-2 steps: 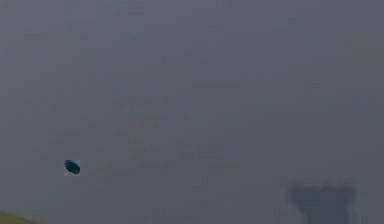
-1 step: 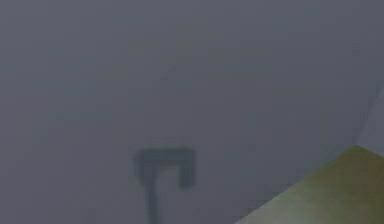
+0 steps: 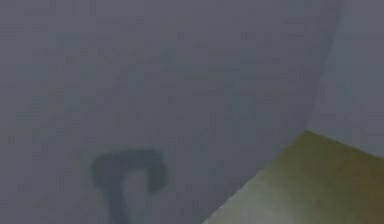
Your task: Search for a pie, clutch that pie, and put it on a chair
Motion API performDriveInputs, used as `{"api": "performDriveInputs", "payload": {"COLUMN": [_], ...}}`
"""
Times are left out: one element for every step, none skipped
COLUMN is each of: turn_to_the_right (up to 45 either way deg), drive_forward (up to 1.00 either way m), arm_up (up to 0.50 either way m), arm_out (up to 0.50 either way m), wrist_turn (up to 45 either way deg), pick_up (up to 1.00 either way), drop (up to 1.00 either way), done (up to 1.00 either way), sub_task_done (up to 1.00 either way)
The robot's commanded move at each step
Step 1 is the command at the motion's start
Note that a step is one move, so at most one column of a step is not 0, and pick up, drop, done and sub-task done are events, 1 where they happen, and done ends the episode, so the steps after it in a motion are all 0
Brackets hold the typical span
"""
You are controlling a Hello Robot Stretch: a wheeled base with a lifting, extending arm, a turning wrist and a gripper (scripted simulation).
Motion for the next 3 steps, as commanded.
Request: {"api": "performDriveInputs", "payload": {"turn_to_the_right": [0.0, 45.0, 45.0], "drive_forward": [0.20, 0.00, 0.00], "arm_up": [0.00, 0.00, 0.00], "arm_out": [0.00, 0.00, 0.00], "wrist_turn": [0.0, 0.0, 0.0], "pick_up": [0.00, 0.00, 0.00], "drop": [0.00, 0.00, 0.00], "done": [0.00, 0.00, 0.00], "sub_task_done": [0.00, 0.00, 0.00]}}
